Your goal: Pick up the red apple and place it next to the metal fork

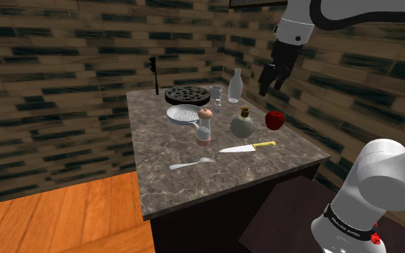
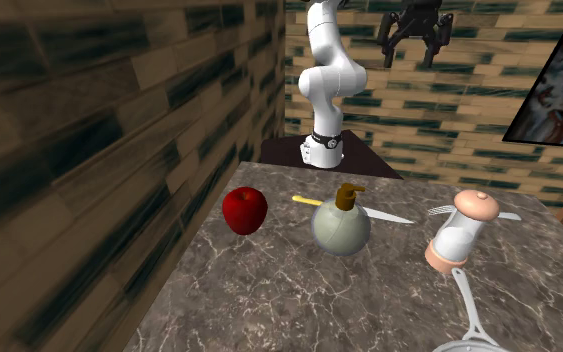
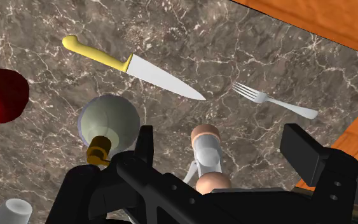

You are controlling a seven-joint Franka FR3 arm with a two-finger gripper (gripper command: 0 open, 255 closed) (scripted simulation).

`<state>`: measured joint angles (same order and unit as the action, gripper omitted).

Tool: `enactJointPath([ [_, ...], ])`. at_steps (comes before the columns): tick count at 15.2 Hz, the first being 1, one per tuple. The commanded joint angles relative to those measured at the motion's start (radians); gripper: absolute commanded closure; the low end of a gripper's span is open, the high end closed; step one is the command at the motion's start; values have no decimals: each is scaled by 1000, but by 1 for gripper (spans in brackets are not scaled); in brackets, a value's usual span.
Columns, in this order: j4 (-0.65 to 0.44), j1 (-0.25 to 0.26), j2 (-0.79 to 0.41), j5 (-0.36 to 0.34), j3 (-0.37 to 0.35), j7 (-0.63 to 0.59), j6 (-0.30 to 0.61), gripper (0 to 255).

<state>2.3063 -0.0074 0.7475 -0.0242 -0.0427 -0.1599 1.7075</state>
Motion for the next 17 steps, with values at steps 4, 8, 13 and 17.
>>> enactJointPath([
  [4, 37, -20, -9, -30, 61, 67, 46, 0],
  [8, 69, -48, -40, -69, 144, 155, 110, 0],
  [13, 82, -80, -109, -111, 250, 266, 194, 0],
  [17, 71, -99, -186, -132, 335, 357, 263, 0],
])
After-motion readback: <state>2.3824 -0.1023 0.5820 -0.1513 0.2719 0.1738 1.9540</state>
